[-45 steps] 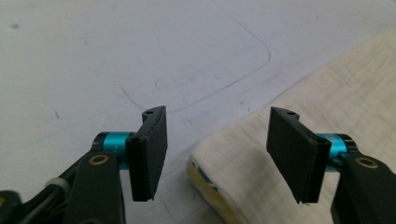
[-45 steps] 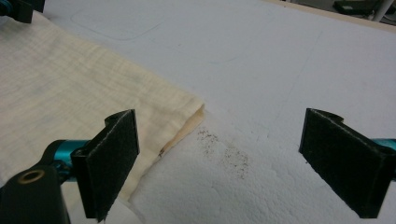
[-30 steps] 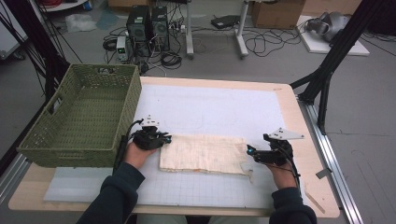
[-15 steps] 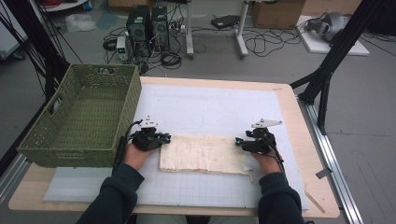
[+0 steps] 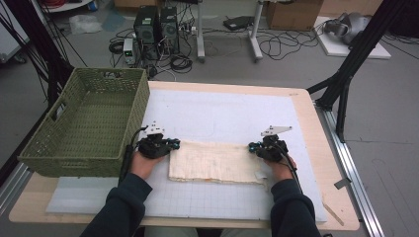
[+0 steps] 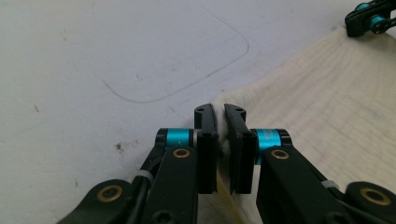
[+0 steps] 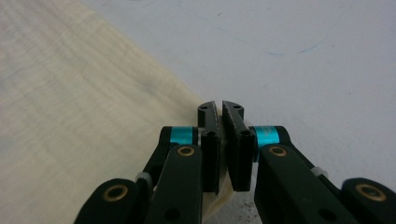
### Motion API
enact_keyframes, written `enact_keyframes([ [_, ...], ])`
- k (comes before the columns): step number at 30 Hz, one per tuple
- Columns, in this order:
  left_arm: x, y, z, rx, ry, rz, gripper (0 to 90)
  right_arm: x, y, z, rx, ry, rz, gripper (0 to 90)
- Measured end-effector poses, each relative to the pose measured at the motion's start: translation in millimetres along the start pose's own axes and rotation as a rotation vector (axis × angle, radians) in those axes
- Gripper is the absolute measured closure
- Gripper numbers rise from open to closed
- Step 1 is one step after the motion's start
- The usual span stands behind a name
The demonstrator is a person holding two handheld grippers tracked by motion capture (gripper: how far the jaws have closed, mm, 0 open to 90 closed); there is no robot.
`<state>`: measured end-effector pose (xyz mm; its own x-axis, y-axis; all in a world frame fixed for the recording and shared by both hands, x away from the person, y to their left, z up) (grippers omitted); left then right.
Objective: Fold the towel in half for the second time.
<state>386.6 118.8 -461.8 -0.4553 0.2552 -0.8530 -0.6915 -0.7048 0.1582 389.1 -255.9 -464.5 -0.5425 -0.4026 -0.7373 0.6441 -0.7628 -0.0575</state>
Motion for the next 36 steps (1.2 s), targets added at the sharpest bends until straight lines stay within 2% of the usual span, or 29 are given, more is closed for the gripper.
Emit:
enact_keyframes([
  [5,-5.6,0.8,3.9,-0.003,0.071,-0.019,83.5,-3.3,3.6,3.1,0.042,0.052,0.011,86.0],
  [7,-6.7,1.7,5.3,0.003,0.080,-0.019,83.5,-4.5,4.0,5.2,0.047,0.080,-0.003,86.0],
  [14,-9.6,7.1,11.4,0.024,0.092,-0.019,83.4,-0.4,-0.7,11.2,0.043,0.098,0.015,85.9],
  [19,-13.1,13.2,19.0,0.043,0.115,-0.032,83.3,-0.3,-2.1,21.9,0.026,0.153,0.021,85.8],
  [30,-10.1,24.3,34.1,0.074,0.121,-0.045,83.1,8.1,-15.6,42.8,-0.001,0.214,0.071,85.9],
  [36,1.1,32.4,35.5,0.092,0.086,-0.057,82.7,17.5,-23.1,52.6,-0.013,0.230,0.084,85.8],
])
Point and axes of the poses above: each handheld gripper's, and its own axes: z roughly backward along the jaws, x roughly out of its underside, y roughly to its right, the point moved 3 cm from there along -z, roughly forward along the jaws, and after that the axes turned 1 degree about -z, right-handed, at the moved point
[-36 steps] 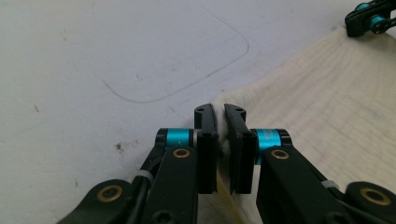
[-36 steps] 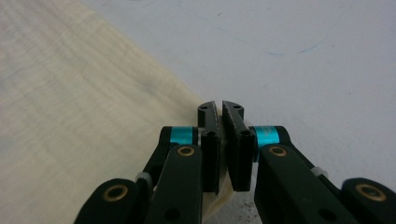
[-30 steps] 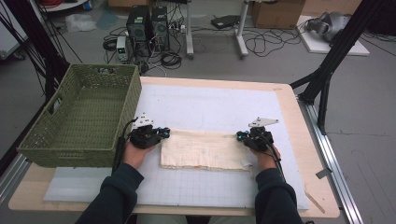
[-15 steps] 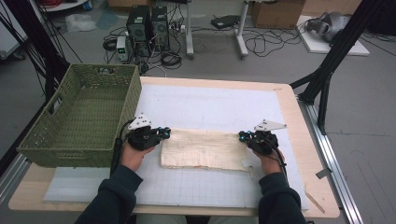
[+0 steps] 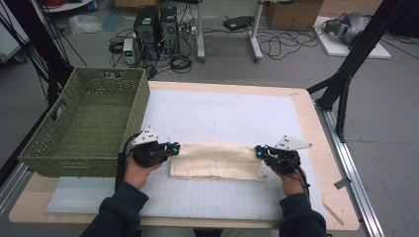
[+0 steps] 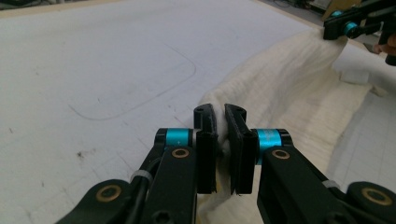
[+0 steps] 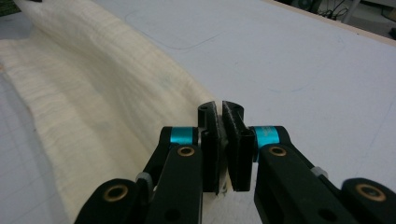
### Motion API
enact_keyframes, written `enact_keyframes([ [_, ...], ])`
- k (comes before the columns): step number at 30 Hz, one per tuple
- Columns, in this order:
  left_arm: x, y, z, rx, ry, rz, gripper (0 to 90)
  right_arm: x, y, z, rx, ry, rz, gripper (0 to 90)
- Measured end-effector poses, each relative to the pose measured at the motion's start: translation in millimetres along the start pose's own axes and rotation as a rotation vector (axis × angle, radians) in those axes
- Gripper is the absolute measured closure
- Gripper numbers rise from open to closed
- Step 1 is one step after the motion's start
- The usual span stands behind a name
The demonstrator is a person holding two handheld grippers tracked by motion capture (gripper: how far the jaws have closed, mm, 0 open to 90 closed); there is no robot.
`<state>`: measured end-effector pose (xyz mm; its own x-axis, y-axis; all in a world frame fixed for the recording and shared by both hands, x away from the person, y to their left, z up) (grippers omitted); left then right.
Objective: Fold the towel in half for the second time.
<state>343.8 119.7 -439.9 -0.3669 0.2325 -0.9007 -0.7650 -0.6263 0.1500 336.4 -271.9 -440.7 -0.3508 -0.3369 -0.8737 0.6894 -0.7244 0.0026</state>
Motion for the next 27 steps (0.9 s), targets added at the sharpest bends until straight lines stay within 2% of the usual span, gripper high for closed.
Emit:
enact_keyframes([
  [7,10.0,12.0,8.0,0.012,-0.014,0.001,82.5,11.2,-13.6,8.7,-0.017,-0.013,0.008,85.9],
  [14,19.5,21.9,16.6,0.002,-0.053,-0.011,79.8,19.4,-28.2,18.7,-0.022,-0.030,0.018,85.8],
  [16,21.2,24.1,17.4,0.002,-0.060,-0.011,76.3,21.3,-30.7,20.9,-0.018,-0.042,0.026,85.8],
  [17,21.2,24.5,17.5,-0.002,-0.065,-0.005,70.1,22.1,-31.5,21.8,-0.017,-0.041,0.026,85.8],
  [19,17.5,24.6,19.0,-0.011,-0.044,0.028,51.1,23.7,-33.3,23.0,-0.020,-0.045,0.019,85.7],
  [20,14.2,24.4,21.3,-0.011,-0.023,0.034,47.7,24.0,-34.1,23.4,-0.020,-0.047,0.022,85.8],
  [25,-3.2,20.8,33.9,-0.024,0.104,0.063,44.2,25.0,-36.8,25.9,-0.022,-0.062,0.048,85.7],
  [27,-6.0,18.1,33.7,-0.027,0.123,0.074,45.1,25.8,-36.4,25.6,-0.026,-0.064,0.056,85.8],
])
Point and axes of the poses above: each handheld gripper's, and its own axes: z roughly backward along the jaws, x roughly out of its underside, y roughly to its right, the point moved 3 cm from there along -z, roughly forward along the jaws, and after that the axes turned 1 degree about -z, right-handed, at the moved point
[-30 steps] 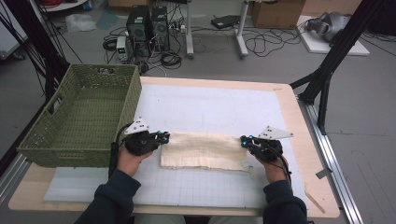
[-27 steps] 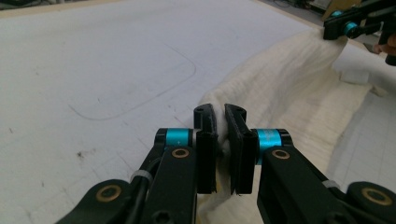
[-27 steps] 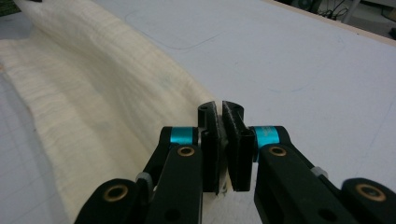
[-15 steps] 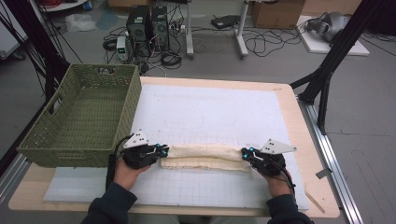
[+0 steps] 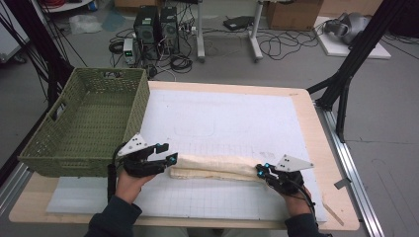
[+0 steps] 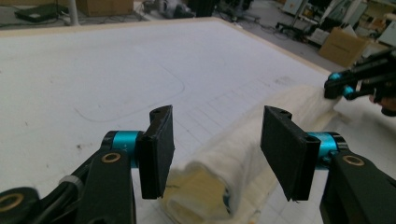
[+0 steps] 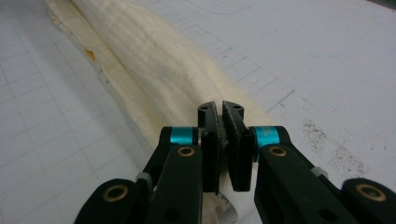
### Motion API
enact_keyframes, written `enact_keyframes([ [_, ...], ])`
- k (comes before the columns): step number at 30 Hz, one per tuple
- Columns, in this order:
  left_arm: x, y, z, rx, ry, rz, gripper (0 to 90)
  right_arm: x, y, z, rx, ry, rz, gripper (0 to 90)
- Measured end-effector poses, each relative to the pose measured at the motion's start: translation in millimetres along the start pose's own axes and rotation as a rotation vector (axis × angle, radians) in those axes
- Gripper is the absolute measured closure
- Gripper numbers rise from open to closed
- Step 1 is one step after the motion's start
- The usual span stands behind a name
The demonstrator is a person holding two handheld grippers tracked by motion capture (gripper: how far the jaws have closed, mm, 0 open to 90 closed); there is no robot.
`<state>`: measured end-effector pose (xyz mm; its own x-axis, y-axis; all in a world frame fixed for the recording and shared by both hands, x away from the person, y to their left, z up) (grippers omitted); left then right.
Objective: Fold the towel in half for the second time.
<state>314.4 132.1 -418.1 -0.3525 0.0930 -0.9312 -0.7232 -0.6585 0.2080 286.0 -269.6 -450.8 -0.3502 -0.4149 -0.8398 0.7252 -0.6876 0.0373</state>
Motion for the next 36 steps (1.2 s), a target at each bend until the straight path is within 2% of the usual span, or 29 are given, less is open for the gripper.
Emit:
enact_keyframes([
  [2,1.6,-0.9,-5.7,0.009,-0.020,0.005,47.2,1.5,-0.8,-1.2,-0.005,-0.014,0.005,85.7],
  [4,6.8,0.5,-14.3,0.019,-0.060,0.002,50.7,2.7,-1.7,-2.4,-0.006,-0.025,0.021,85.7],
  [7,18.3,2.9,-26.5,0.015,-0.146,-0.001,56.1,2.5,-2.5,-0.8,-0.005,-0.026,0.022,84.3],
  [9,26.2,4.3,-31.7,0.002,-0.199,-0.016,57.5,1.5,-2.4,2.0,0.002,-0.019,0.014,78.2],
  [11,31.2,4.9,-34.7,-0.009,-0.225,-0.021,57.6,-1.6,-1.1,6.3,0.016,0.010,-0.010,68.9],
  [14,33.1,5.8,-36.8,-0.022,-0.239,-0.033,57.1,-14.1,0.9,15.3,0.041,0.099,-0.079,54.3],
  [16,33.9,6.6,-38.1,-0.028,-0.246,-0.049,56.7,-24.0,-1.2,18.7,0.044,0.144,-0.108,52.0],
  [18,35.2,6.8,-39.2,-0.027,-0.257,-0.054,56.9,-31.7,-5.5,16.0,0.059,0.154,-0.108,51.5],
  [22,36.8,6.4,-40.7,-0.029,-0.265,-0.058,57.2,-38.0,-7.3,-2.6,0.108,0.115,-0.133,52.4],
  [25,37.1,5.8,-40.5,-0.029,-0.267,-0.056,57.2,-37.3,-10.4,-20.1,0.106,0.064,-0.118,56.0],
  [27,38.1,5.0,-40.6,-0.025,-0.270,-0.051,57.3,-30.7,-12.8,-29.7,0.088,0.013,-0.113,58.1],
  [32,39.9,4.0,-41.7,-0.021,-0.283,-0.053,61.7,-8.7,-9.6,-34.3,0.074,-0.086,-0.093,60.0],
  [36,40.4,4.1,-42.0,-0.026,-0.293,-0.063,64.4,1.1,-2.4,-28.2,0.082,-0.105,-0.097,60.3],
])
Point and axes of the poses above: each handheld gripper's, and its own axes: z roughly backward along the jaws, x roughly out of its underside, y roughly to its right, the point moved 3 cm from there along -z, roughly forward along the jaws, and after that the axes turned 1 degree about -z, right-handed, at the moved point
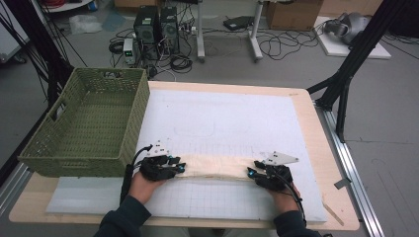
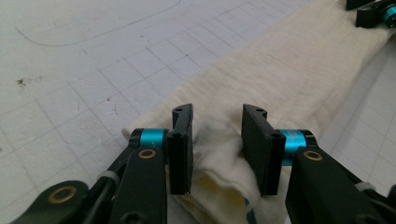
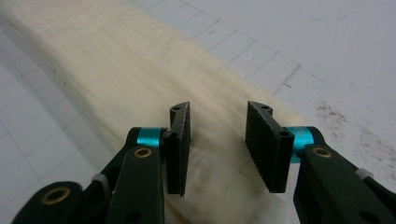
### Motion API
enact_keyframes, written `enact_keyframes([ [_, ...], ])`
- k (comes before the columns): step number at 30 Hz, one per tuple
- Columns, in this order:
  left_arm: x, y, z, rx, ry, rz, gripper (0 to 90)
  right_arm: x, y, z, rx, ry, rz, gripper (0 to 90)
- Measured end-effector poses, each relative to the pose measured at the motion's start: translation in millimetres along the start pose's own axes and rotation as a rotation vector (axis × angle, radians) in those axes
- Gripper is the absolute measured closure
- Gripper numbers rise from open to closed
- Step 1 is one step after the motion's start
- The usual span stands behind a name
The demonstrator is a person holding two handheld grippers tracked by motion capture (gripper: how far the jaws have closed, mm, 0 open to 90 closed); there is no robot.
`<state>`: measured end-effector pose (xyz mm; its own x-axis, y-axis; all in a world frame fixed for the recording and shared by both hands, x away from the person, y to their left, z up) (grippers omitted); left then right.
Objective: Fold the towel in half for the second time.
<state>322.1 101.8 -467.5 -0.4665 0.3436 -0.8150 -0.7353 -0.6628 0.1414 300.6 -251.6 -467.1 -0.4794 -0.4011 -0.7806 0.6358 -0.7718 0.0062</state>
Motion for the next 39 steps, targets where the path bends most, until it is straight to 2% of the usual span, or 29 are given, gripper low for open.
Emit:
enact_keyframes([
  [4,0.4,0.0,-0.5,-0.001,-0.004,-0.003,66.0,9.3,2.4,9.6,0.010,-0.006,0.021,59.9],
  [6,0.6,-0.2,-0.3,-0.006,-0.009,-0.007,66.9,13.8,4.3,14.0,0.006,0.006,0.008,59.9],
  [8,0.8,0.3,-0.2,-0.013,-0.013,-0.017,67.8,14.5,2.9,14.8,0.016,0.003,0.022,59.9],
  [11,1.0,1.1,0.1,-0.021,-0.018,-0.034,68.6,14.2,3.8,14.6,0.011,-0.002,0.016,59.6],
  [13,0.7,0.1,0.5,-0.015,-0.019,-0.030,68.5,13.6,4.3,14.4,0.007,-0.006,0.007,58.9],
  [14,-0.4,-0.8,1.4,-0.012,-0.014,-0.014,68.0,12.9,4.0,14.7,0.000,-0.010,0.003,57.5],
  [15,-2.3,-2.0,3.7,-0.008,-0.004,-0.005,65.9,11.9,3.8,15.2,-0.003,-0.008,0.002,55.0],
  [17,-8.2,-4.2,10.8,-0.001,0.048,0.014,61.9,7.4,3.6,19.0,-0.013,0.019,-0.001,51.7],
  [19,-14.8,-6.6,18.5,0.003,0.108,0.036,61.9,-1.1,6.2,26.6,-0.022,0.089,-0.021,51.0],
  [21,-20.0,-9.2,24.2,-0.007,0.146,0.044,62.1,-10.9,9.6,33.6,-0.024,0.149,-0.051,50.4],
  [24,-21.9,-10.9,26.3,0.003,0.169,0.061,62.0,-24.0,11.9,35.8,-0.017,0.184,-0.057,50.4],
  [28,-20.5,-6.6,21.4,0.016,0.157,0.042,62.7,-33.5,4.8,25.2,-0.023,0.182,-0.065,53.3],
  [33,-11.2,1.6,7.7,0.027,0.067,-0.005,71.1,-24.4,-2.8,0.5,-0.028,0.083,-0.035,60.0],
  [34,-8.5,2.7,4.4,0.022,0.043,-0.016,72.4,-22.1,-3.1,-3.2,-0.024,0.050,-0.038,60.5],
  [35,-6.4,3.5,1.0,0.012,0.020,-0.023,72.9,-20.2,-1.9,-6.3,-0.019,0.033,-0.027,61.2],
  [36,-4.8,3.8,-1.6,0.003,-0.002,-0.035,73.1,-18.1,-1.3,-7.3,-0.018,0.023,-0.038,62.6],
  [39,-2.6,3.6,-4.7,-0.018,-0.023,-0.060,74.5,-13.1,3.1,-7.6,-0.008,0.004,-0.053,62.5],
])
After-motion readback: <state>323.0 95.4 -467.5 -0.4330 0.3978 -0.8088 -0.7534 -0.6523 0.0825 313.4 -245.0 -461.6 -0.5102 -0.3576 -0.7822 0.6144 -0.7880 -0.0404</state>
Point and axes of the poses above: each handheld gripper's, and its own axes: z roughly backward along the jaws, x roughly out of its underside, y roughly to its right, the point moved 3 cm from there along -z, roughly forward along the jaws, and after that the axes turned 1 degree about -z, right-handed, at the moved point
